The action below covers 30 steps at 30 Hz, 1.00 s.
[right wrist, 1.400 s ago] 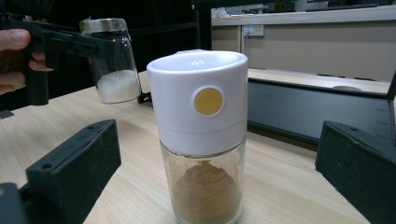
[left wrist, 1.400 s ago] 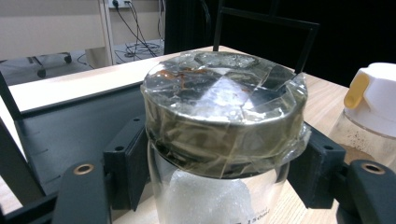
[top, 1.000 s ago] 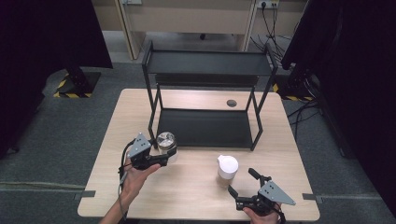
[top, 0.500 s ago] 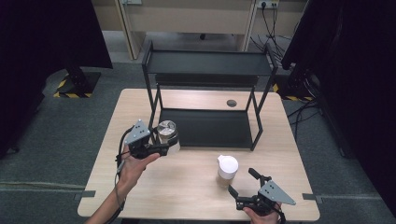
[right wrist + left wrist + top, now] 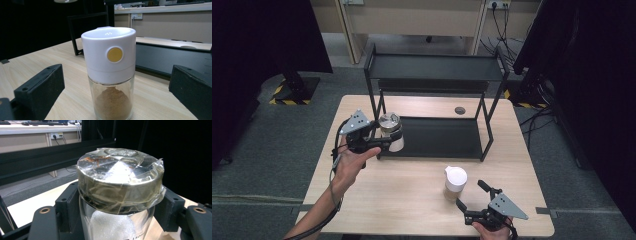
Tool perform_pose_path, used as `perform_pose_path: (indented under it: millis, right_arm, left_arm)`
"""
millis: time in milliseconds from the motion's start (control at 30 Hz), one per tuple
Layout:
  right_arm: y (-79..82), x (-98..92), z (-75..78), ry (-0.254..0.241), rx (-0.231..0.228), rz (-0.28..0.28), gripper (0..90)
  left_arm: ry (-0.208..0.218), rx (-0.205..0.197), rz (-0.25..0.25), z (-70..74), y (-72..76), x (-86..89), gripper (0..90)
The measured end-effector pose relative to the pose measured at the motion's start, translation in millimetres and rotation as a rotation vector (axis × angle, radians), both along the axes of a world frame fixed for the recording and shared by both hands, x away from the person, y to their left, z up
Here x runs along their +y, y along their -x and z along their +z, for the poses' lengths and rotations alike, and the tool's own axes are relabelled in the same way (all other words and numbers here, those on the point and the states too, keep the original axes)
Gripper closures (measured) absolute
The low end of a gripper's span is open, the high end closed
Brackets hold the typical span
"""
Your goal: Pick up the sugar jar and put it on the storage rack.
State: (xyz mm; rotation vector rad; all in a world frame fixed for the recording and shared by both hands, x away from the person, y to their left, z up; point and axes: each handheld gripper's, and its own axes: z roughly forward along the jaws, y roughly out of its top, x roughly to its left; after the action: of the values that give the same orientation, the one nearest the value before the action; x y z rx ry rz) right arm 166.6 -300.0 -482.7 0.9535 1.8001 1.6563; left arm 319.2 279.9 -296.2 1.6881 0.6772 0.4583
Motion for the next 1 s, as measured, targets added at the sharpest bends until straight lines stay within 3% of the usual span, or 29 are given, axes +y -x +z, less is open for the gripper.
perform_pose_path:
  millis: [600, 1000]
  right_arm:
    - [0.5, -0.9, 0.1, -0.002, -0.002, 0.001, 0.3]
    - [0.5, -2.2, -0.1, -0.003, -0.006, 0.001, 0.4]
  left_arm:
    - [-0.021, -0.025, -0.018, 73.7, -11.2, -13.1, 31.1]
    - [-0.022, -0.045, 0.012, 108.4, -22.3, -22.1, 31.1]
